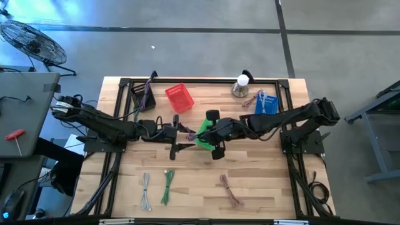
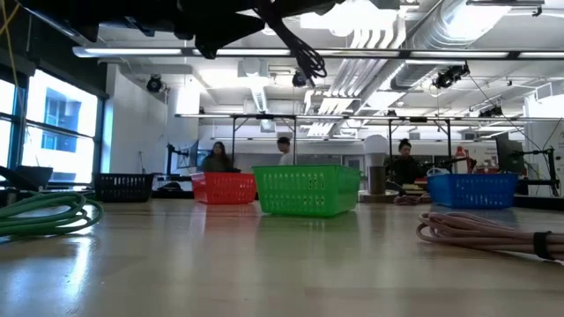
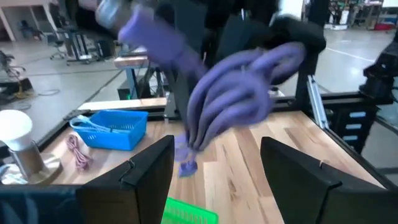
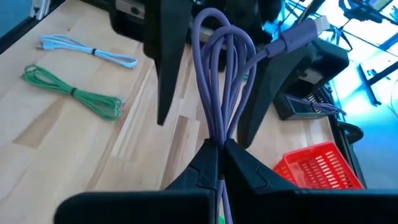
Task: Pick & Place USB Port
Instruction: Put the violet charger cable into the black basket
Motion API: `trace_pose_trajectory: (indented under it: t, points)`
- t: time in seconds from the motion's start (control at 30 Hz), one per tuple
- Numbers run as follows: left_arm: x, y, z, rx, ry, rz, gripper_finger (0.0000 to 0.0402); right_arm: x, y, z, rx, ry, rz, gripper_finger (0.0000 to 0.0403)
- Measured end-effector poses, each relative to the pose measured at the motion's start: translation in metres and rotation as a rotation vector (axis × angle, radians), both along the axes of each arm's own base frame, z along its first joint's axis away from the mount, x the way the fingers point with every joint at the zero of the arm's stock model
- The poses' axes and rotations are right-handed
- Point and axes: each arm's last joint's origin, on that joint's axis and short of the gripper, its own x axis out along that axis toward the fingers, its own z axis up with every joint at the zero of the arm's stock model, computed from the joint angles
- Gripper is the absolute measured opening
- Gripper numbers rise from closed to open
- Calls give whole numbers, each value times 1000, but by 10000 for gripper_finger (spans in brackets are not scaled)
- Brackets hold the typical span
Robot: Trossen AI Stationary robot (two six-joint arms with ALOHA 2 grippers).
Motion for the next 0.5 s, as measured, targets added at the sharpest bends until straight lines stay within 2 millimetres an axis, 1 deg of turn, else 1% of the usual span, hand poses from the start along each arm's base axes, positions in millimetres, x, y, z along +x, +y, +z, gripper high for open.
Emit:
trace_pose_trajectory:
  t: [0.13, 0.23, 0.33, 0.4, 0.43, 0.5]
  points:
    - [0, 0, 2, 1, -18, 11, 234, 0, -6, -6, 9, 15, 0, 0]
    - [0, 0, 5, 19, -46, 12, 234, 0, -7, -6, 17, 20, 1, 0]
    - [0, 1, 5, 43, -46, 16, 221, 0, -7, -6, 29, 22, 18, 0]
    - [0, 1, 5, 66, -53, 17, 194, 0, -6, -6, 37, 22, 23, 0]
    - [0, 0, 5, 77, -53, 15, 173, 0, -6, -6, 38, 22, 22, 2]
    - [0, 0, 5, 93, -51, 15, 118, 0, -6, -6, 38, 23, 22, 10]
